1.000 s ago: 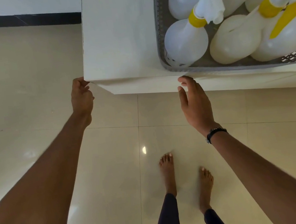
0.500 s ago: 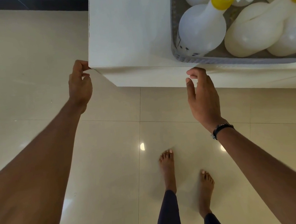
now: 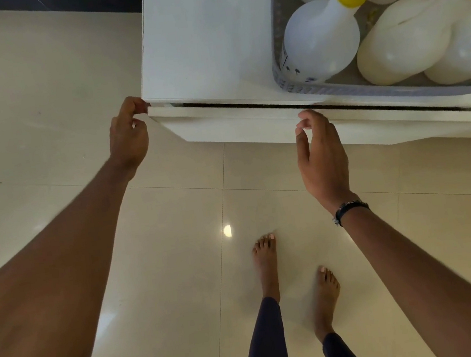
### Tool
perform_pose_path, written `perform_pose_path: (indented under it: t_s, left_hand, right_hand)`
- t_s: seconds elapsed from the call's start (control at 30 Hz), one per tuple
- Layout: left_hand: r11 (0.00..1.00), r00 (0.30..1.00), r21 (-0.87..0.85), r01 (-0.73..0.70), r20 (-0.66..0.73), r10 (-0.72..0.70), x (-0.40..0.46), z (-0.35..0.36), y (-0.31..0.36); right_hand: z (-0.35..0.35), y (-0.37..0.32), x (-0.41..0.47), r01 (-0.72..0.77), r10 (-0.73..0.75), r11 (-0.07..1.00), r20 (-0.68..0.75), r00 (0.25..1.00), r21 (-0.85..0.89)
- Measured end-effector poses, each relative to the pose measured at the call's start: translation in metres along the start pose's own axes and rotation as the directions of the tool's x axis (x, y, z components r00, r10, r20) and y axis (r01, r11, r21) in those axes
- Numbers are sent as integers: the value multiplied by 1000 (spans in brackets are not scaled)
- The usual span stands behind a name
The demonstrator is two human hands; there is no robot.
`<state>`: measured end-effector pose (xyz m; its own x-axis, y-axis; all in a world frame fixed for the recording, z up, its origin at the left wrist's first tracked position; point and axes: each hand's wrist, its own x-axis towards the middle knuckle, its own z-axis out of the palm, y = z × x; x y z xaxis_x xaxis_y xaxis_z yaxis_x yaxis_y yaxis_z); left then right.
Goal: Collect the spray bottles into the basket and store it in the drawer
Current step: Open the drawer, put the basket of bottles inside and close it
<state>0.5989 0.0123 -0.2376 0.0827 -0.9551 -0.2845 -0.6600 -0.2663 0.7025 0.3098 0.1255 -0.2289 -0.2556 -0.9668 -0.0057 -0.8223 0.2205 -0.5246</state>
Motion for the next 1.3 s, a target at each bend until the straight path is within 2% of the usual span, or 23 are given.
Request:
perform_pose_path:
  t_s: [0.1, 0.17, 0.27, 0.33, 0.37, 0.4, 0.43, 0.5, 0.57, 0.6, 0.67, 0.73, 0.8, 0.9, 1.2, 1.3]
  left_hand:
    - [999, 1000, 42, 2, -21, -1, -14, -1, -2]
    - [996, 995, 33, 82, -67, -79, -25, 1, 0]
    - [981, 953, -45, 191, -230, -196, -48, 11, 10]
    - [973, 892, 88, 212, -425, -155, -70, 24, 23]
    - [972, 874, 152, 180, -478, -87, -83, 32, 34]
    - [976, 881, 196, 93, -473, 11, -96, 42, 46]
    - [973, 897, 227, -36, -422, 132, -108, 53, 57]
    - [931, 916, 247, -269, -235, 327, -123, 79, 79]
    - [898, 923, 238, -370, -16, 385, -132, 108, 99]
    - [890, 923, 245, -385, 94, 373, -136, 122, 107]
    - [881, 910, 306, -360, 325, 258, -146, 147, 114]
    - [836, 882, 430, -341, 455, 126, -160, 160, 112]
    - [812, 877, 491, -316, 477, 53, -172, 162, 108]
    - [808, 843, 494, -321, 538, 5, -185, 157, 101]
    - [800, 823, 506, -322, 568, -28, -243, 149, 73]
    - [808, 806, 515, -287, 586, -87, -257, 149, 66]
  right_hand:
    - [-3, 2, -13, -9, 9, 1000, 13, 1000, -21]
    - [-6, 3, -22, 6, -6, 999, 20, 1000, -38]
    - [-14, 7, -31, 14, -14, 998, 16, 1000, -59]
    - [-22, 12, -33, 20, -22, 995, -27, 999, -100]
    - [-26, 15, -33, 17, -24, 992, -50, 998, -122]
    - [-30, 18, -33, 14, -23, 990, -68, 997, -141]
    - [-33, 21, -31, 6, -16, 988, -71, 997, -151]
    - [-39, 28, -28, -33, 28, 988, -36, 999, -154]
    - [-38, 41, -27, -77, 85, 982, 36, 996, -174]
    - [-37, 47, -29, -91, 109, 977, 80, 991, -193]
    - [-35, 54, -39, -98, 141, 967, 177, 974, -235]
    - [-33, 57, -51, -83, 153, 958, 247, 957, -273]
    - [-33, 60, -61, -69, 168, 953, 326, 930, -294]
    - [-35, 61, -76, -102, 233, 944, 415, 880, -313]
    - [-38, 57, -140, -164, 291, 946, 507, 811, -281]
    - [-38, 55, -157, -172, 310, 941, 536, 786, -292]
